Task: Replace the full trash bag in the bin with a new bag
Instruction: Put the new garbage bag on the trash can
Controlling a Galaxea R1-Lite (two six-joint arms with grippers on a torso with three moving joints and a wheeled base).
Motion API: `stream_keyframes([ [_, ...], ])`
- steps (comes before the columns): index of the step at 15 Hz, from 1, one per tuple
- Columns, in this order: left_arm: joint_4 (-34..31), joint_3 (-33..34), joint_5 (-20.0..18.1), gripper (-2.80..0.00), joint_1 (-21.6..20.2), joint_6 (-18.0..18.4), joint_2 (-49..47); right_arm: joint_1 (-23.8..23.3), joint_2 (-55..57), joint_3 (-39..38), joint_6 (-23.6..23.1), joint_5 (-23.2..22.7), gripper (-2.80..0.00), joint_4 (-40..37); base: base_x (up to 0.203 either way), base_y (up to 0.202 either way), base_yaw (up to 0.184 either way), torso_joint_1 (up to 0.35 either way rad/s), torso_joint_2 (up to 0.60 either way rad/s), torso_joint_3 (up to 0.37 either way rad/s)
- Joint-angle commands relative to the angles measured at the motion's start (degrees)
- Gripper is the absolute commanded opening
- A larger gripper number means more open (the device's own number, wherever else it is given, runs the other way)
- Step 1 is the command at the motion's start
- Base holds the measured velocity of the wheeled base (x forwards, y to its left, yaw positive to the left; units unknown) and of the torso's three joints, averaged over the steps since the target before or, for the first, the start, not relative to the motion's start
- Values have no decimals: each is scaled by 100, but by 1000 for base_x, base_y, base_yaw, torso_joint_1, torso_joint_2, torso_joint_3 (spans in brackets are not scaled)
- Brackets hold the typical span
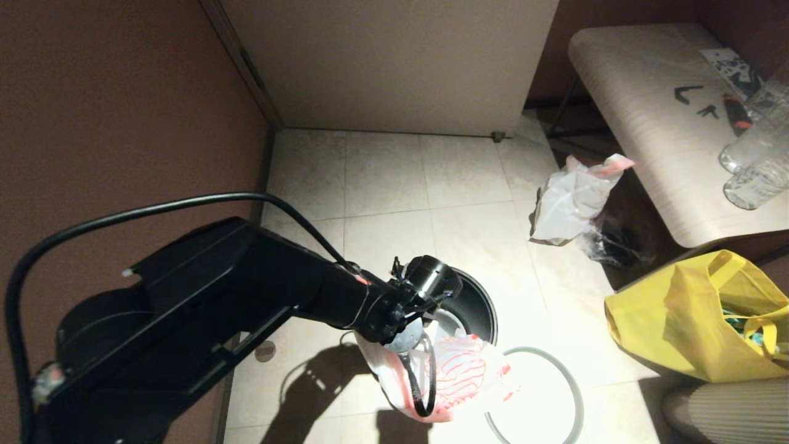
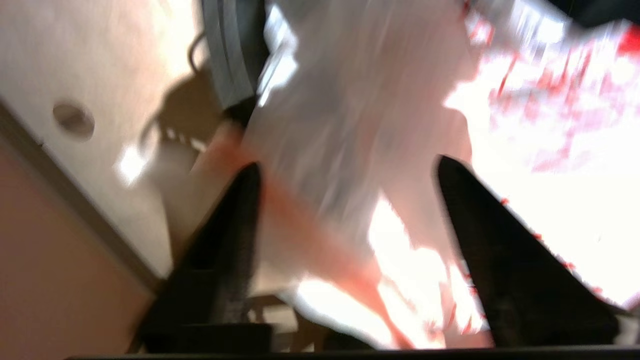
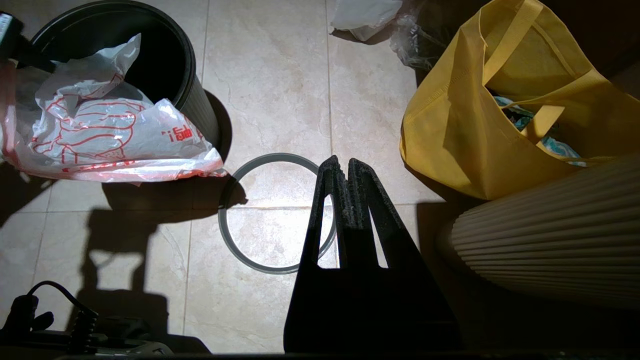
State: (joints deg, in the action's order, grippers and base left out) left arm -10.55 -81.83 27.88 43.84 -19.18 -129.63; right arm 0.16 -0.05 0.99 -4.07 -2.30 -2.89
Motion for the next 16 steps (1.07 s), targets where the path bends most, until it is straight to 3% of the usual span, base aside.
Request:
stream_keyframes([
  [1,17,812,-148,-280,48,-229,719,2,5,-2,-6,-6,-280,-1,0,0,0,0,0,0],
  [4,313,1716,-768,-280,35,-910,1100,2,5,-2,-6,-1,-280,-1,0,0,0,0,0,0],
  [8,845,1968,-858,-280,-2,-1663,910,2,5,-2,-6,2,-280,-1,0,0,0,0,0,0],
  [11,870,1945,-916,-280,-124,-1729,764,2,5,-2,-6,2,-280,-1,0,0,0,0,0,0],
  [12,872,1916,-939,0,-197,-1730,747,2,5,-2,-6,-7,-280,-1,0,0,0,0,0,0],
  [16,877,1830,-1206,0,-288,-1731,705,2,5,-2,-6,-6,-280,-1,0,0,0,0,0,0],
])
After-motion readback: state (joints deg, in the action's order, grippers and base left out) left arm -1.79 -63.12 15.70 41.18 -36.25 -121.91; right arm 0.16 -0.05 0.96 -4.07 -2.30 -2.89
